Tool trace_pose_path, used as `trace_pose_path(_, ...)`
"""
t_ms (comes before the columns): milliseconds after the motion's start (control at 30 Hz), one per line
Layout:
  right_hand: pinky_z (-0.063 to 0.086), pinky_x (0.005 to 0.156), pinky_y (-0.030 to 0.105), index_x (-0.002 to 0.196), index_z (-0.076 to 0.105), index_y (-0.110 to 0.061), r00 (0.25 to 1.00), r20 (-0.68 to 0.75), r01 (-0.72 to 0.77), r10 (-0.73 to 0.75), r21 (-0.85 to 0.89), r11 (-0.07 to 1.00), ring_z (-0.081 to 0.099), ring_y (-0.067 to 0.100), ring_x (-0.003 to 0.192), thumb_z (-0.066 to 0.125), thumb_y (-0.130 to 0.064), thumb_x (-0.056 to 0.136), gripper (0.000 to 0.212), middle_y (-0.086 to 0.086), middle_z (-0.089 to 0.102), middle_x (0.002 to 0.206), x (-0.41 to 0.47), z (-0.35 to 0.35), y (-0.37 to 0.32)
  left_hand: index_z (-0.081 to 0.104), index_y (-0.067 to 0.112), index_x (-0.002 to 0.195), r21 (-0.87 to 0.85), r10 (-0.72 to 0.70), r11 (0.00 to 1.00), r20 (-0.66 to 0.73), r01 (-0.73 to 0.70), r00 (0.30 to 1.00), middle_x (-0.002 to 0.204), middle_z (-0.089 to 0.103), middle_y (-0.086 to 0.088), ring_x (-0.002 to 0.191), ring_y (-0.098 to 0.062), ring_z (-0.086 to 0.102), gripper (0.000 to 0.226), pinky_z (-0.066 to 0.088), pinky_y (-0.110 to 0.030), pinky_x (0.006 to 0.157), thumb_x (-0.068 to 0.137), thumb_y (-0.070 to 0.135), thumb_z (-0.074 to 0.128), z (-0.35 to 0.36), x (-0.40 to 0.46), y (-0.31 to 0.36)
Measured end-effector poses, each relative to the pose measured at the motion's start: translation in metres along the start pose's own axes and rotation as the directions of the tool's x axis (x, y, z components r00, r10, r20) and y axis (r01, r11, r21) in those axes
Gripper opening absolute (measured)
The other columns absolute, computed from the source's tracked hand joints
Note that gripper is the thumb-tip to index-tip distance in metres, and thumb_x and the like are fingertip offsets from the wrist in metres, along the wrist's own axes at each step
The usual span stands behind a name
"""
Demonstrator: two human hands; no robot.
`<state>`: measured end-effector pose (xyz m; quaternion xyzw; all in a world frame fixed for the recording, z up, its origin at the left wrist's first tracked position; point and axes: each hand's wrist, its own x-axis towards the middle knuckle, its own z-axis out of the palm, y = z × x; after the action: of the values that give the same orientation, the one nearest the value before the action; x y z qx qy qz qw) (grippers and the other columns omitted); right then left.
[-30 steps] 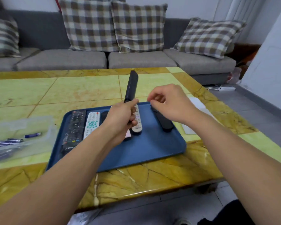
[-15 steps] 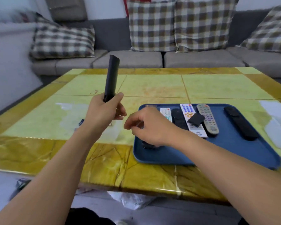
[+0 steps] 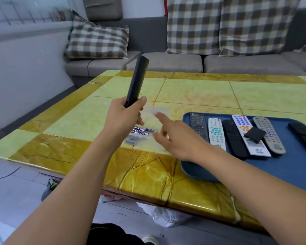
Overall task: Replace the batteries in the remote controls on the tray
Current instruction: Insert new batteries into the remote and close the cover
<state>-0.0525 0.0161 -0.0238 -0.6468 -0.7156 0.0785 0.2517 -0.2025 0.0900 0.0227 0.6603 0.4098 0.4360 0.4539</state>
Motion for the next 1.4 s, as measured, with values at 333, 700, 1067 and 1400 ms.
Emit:
trace_pose_path(333, 0.054, 0.078, 0.039, 0.126, 0.061, -0.020, 0.992, 0.072, -0.078, 0.104, -0.299, 0.951, 0.063, 0.027, 0.091, 0.065, -0.011, 0.090, 0.037, 0.005, 0.065, 0.111, 0.030, -0.010, 0.000, 0.060, 0.025, 0.082, -0.039, -0.095, 0.995, -0.166, 0.090, 0.981, 0.084, 0.060, -0.004, 0.077, -0.015, 0.061, 0.018, 0.062, -0.041, 0.077, 0.100, 0.027, 0.059, 0.011, 0.009, -0.013)
trace_pose_path(700, 0.055, 0.062, 0.027, 0.111, 0.071, -0.009, 0.897, 0.369, -0.149, 0.241, -0.260, 0.954, 0.061, 0.018, 0.060, 0.073, -0.016, 0.087, 0.024, 0.002, 0.068, 0.076, 0.101, 0.006, -0.013, 0.063, 0.029, 0.084, 0.013, -0.112, 0.993, -0.085, 0.113, 0.990, 0.095, 0.069, -0.002, 0.094, -0.024, 0.067, 0.016, 0.054, -0.047, 0.092, 0.099, 0.033, 0.059, -0.003, 0.030, -0.035)
trace_pose_path(1067, 0.035, 0.052, 0.025, 0.063, 0.045, -0.009, 0.890, 0.320, -0.186, 0.326, -0.398, 0.898, 0.046, 0.028, 0.063, 0.061, 0.002, 0.081, 0.027, 0.009, 0.045, 0.065, 0.106, 0.023, -0.020, 0.060, 0.014, 0.083, -0.045, -0.118, 0.992, -0.086, 0.115, 0.989, 0.093, 0.064, -0.004, 0.089, -0.017, 0.072, 0.024, 0.058, -0.023, 0.070, 0.102, 0.029, 0.055, -0.011, 0.037, -0.049)
trace_pose_path(1400, 0.036, 0.048, 0.026, 0.064, 0.045, -0.007, 0.876, 0.367, -0.092, 0.313, -0.508, 0.856, 0.044, 0.018, 0.053, 0.056, 0.000, 0.090, 0.029, 0.007, 0.047, 0.065, 0.102, 0.020, -0.031, 0.061, 0.017, 0.083, -0.020, -0.134, 0.991, -0.119, 0.132, 0.984, 0.076, 0.061, 0.002, 0.081, -0.015, 0.069, 0.022, 0.054, -0.024, 0.066, 0.102, 0.026, 0.056, -0.004, 0.036, -0.048)
